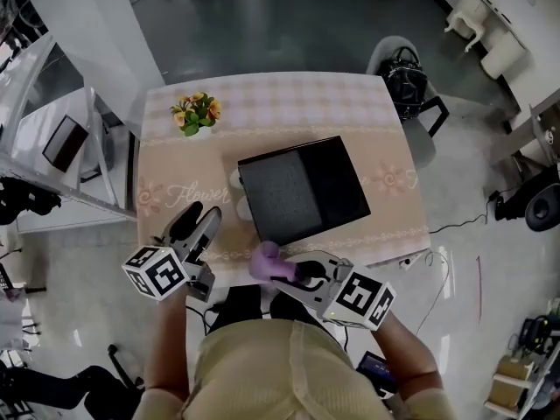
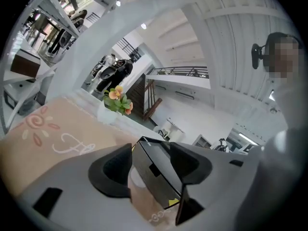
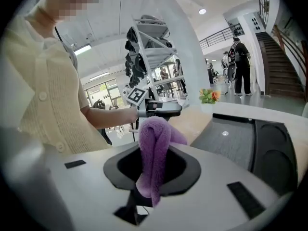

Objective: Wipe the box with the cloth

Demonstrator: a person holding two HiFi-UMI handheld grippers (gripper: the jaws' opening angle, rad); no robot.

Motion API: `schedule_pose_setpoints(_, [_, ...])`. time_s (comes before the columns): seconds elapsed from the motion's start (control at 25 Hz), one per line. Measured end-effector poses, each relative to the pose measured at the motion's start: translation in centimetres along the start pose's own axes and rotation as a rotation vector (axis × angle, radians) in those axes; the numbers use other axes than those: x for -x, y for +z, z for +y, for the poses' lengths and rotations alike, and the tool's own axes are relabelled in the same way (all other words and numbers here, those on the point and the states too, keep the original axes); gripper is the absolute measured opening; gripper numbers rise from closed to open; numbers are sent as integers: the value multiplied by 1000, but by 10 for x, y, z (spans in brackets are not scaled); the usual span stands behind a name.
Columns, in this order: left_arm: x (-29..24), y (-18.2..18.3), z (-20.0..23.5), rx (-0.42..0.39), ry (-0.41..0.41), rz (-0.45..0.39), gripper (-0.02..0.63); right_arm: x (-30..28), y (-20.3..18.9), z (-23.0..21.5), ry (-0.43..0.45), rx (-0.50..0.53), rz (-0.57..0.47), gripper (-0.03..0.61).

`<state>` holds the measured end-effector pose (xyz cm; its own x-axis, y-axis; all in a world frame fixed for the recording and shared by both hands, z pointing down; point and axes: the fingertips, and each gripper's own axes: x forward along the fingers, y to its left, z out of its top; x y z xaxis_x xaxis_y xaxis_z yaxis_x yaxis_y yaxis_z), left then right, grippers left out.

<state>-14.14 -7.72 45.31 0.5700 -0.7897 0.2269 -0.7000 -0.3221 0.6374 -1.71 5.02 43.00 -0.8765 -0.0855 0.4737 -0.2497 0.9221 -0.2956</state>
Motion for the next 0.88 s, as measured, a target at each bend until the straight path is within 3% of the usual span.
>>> schedule_pose_setpoints(0.16, [27,10,6,5,46,-72,247,14,42,-15,-39,109,-61,81])
schedule_pose_setpoints(0.28, [36,5,8,14,48,-72,247,12,70,-32,-87,207,-50,81])
schedule_pose_setpoints(0.52, [38,-14,-2,21,28,-58,247,-20,107,-73,-186,459,32,81])
schedule_pose_setpoints(0.88, [46,-35,-2,33,19,-16,245,-90,105,-128,-206,642,264,81])
